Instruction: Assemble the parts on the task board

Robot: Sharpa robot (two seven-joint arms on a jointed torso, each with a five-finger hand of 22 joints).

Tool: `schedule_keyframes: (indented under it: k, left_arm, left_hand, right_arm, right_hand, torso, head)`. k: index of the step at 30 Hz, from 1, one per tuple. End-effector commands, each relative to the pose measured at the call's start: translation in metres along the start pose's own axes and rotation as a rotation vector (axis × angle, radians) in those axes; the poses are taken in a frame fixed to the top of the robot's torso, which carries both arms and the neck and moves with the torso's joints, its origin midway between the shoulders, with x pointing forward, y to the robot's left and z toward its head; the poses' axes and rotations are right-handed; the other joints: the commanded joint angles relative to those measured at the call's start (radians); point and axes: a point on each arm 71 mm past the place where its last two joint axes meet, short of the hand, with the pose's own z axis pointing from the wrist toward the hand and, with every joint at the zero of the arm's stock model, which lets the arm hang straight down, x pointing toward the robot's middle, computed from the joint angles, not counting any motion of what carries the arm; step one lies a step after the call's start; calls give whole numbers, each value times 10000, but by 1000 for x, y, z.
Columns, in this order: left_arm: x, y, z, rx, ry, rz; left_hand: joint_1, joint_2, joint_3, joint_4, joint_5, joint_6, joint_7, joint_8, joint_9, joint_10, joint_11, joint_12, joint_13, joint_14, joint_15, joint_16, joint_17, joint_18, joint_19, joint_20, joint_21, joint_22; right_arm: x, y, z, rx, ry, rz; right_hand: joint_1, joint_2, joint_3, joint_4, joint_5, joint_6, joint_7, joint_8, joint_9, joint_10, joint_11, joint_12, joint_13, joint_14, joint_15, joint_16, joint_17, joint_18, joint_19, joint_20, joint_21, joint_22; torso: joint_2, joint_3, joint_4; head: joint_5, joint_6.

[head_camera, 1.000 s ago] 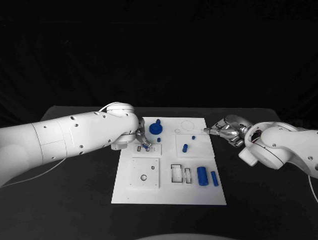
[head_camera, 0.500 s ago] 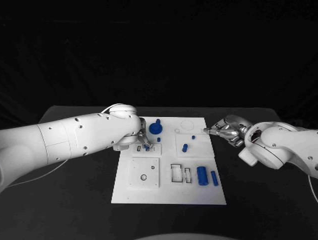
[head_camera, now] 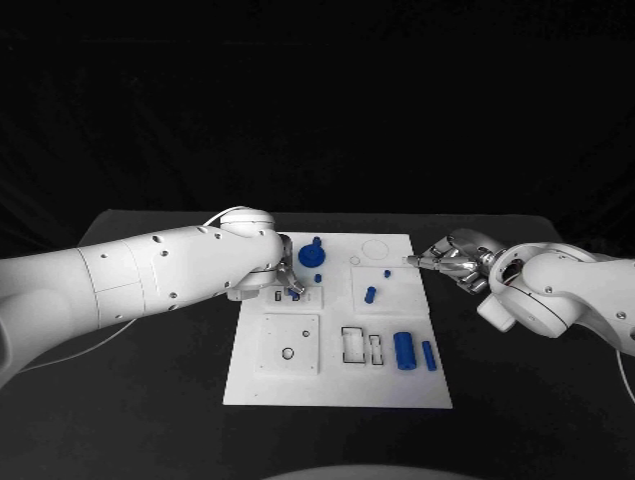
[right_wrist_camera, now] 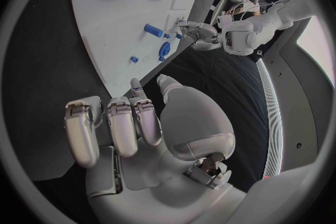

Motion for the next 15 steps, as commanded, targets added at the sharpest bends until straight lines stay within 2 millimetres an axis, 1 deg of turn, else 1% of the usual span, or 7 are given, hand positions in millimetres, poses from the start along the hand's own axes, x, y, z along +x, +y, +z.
schedule_keyframes:
  k: [1,11,15]
  left_arm:
    - [0,5,0,-825,-63,101]
    - [1,4,0,-776,-62,227]
    - [1,5,0,-756,-68,229]
  left_hand:
    - [-5,18,52,7,-61,87,-2,-62,15,1021,-20,25,2631,1026,-34,26,2631,-74,1016,-46,24,2635]
    - [21,30,76,10,-97,79,-1,-75,21,1021,-21,25,2631,1026,-34,26,2631,-74,1016,-43,24,2635]
    - [21,30,76,10,-97,79,-1,-75,21,1021,-21,25,2631,1026,-34,26,2631,-74,1016,-43,24,2635]
  right_arm:
    - [2,1,0,-37,149,-130]
    - [2,0,0,-22,156,-131]
    - [2,1,0,-29,164,-133]
  right_hand:
    - [123,10,-30,-7,54,-55,19,43,11,1047,90,28,2635,1043,97,41,2632,-67,1047,91,45,2627]
    - [123,10,-30,-7,54,-55,19,43,11,1047,90,28,2635,1043,97,41,2632,-67,1047,91,45,2627]
    - [123,10,-30,-7,54,-55,19,43,11,1047,90,28,2635,1043,97,41,2632,-67,1047,91,45,2627]
  torso:
    - [-1,-1,0]
    - [7,-3,2]
    - [2,2,-17]
  head:
    - [-8,3]
    - [-4,7]
    - [11,-10]
